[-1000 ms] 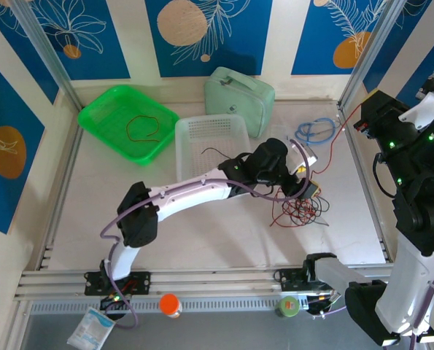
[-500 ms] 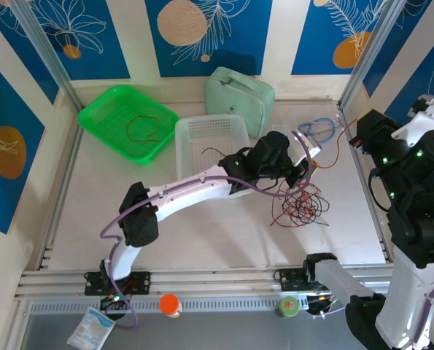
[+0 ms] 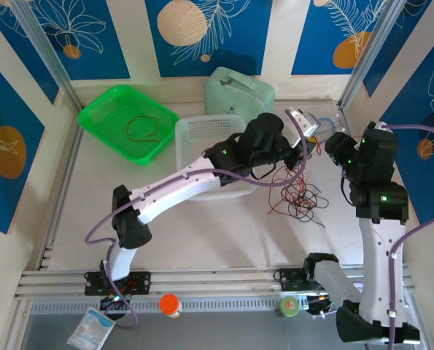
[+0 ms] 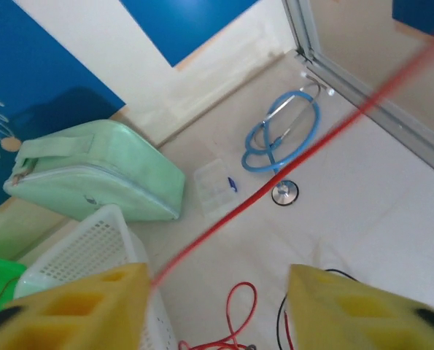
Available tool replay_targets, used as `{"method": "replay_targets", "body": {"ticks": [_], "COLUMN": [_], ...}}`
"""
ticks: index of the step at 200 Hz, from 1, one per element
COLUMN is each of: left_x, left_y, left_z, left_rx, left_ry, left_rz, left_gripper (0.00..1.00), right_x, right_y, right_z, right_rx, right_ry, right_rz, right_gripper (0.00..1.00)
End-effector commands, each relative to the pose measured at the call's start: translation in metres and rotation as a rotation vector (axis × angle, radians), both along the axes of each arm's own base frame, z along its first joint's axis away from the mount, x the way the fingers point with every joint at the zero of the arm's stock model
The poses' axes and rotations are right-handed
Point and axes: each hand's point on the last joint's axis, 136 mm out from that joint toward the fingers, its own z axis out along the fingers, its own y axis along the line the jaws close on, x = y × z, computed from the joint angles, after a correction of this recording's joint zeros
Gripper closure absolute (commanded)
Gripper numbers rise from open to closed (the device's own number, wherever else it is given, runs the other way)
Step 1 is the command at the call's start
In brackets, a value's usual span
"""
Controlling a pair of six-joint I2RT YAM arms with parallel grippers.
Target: Untangle the cables
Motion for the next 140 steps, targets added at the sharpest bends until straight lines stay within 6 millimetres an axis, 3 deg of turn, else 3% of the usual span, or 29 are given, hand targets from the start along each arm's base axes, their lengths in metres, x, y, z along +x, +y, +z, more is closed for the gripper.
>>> {"method": "replay_targets", "body": {"ticks": [1, 21, 50, 77, 112, 140], "left_x": [0.003, 0.011, 0.022, 0.029, 0.037, 0.038], "left_y": [0.020, 0.023, 0.025, 0.024, 0.025, 0.026], "left_z": [0.048, 0.054, 0.061, 0.061, 0.064, 0.068], "left_rx": [-0.067, -0.074, -0.085, -0.084, -0.090, -0.103], "left_ry": [-0.068, -0.077, -0.081, -0.088, -0.094, -0.097], "left_rz": [0.061, 0.107, 0.164, 0.195, 0.228, 0.233], "left_gripper": [1.00, 1.00, 1.00, 1.00, 1.00, 1.00], "right_x": [-0.002, -0.012, -0.034, -0.058, -0.084, -0.094], "right_y": [0.000, -0.001, 0.008, 0.026, 0.057, 0.071], "right_z": [0.002, -0.010, -0.025, -0.043, -0.081, -0.106], "right_rx": [0.067, 0.098, 0.139, 0.216, 0.364, 0.423], "right_ry": [-0.054, -0.042, -0.028, -0.026, 0.021, 0.073], "right_rz": [0.014, 0.011, 0.030, 0.063, 0.150, 0.194], "right_gripper": [0.34, 0.19, 0.06, 0.04, 0.11, 0.15]}}
